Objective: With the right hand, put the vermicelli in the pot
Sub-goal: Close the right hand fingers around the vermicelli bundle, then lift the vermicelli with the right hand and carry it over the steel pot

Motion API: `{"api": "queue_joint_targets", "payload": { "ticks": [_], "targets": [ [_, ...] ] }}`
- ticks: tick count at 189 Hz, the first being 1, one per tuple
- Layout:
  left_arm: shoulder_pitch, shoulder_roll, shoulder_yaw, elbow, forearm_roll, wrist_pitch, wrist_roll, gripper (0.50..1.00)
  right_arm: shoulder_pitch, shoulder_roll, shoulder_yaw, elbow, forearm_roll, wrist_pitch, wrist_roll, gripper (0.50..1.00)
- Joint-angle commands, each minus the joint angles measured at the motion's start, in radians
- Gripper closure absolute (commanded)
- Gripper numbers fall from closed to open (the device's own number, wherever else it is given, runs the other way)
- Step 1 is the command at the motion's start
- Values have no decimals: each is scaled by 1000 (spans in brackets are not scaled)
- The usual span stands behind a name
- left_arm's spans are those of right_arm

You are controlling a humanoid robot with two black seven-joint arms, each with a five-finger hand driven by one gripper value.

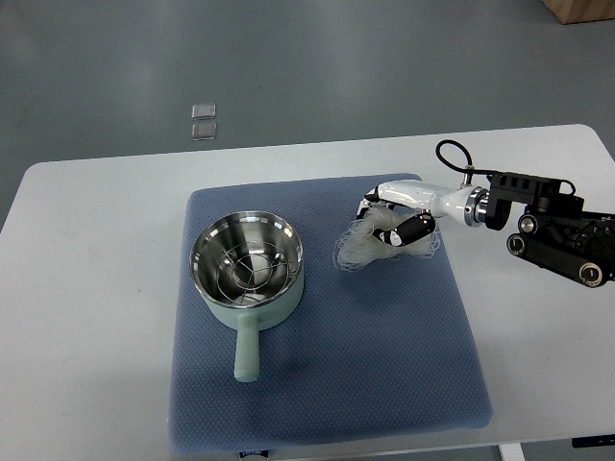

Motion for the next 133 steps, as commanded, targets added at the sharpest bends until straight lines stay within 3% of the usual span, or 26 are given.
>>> {"api": "queue_joint_targets", "payload": {
  "ticks": [1,77,133],
  "targets": [
    [1,0,0,1,-1,0,-1,500,51,-8,3,0,5,0,0,1000],
    [1,0,0,1,0,0,-1,500,298,2,15,9,19,8,46,1000],
    [1,0,0,1,-1,0,0,500,426,144,3,14,24,11,87,1000]
  ]
}}
